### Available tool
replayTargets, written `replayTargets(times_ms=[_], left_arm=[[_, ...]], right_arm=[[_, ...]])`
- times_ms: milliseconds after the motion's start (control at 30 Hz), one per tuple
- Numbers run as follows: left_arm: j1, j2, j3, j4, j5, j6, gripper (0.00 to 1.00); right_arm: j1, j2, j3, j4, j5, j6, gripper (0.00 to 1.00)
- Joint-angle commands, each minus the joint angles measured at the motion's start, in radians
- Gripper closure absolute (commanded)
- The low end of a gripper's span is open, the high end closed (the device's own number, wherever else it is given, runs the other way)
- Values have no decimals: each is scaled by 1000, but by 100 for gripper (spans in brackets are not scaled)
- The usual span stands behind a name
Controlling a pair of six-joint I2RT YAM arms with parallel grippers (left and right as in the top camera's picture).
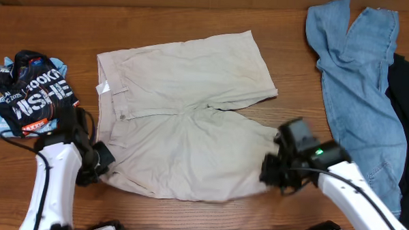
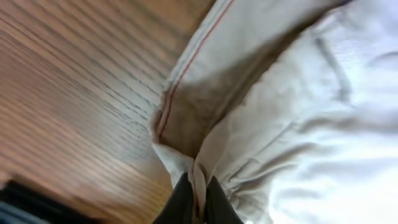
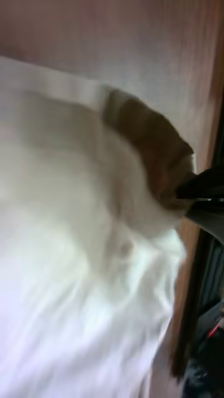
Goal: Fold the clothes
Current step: 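Lift the leg hems and fold them up over the waistband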
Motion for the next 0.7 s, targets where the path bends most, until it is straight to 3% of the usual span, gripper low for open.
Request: replayTargets(times_ms=[0,200,667], left_arm=[[6,-83,111,-63,16,66,96],[7,-179,206,-174,8,93,96],[19,-350,346,-349,46,143,96]], right_arm=[[3,-56,198,-65,160,-6,96],[-1,-66,400,-186,293,-1,96],[-96,-265,437,-243,337,-3,96]])
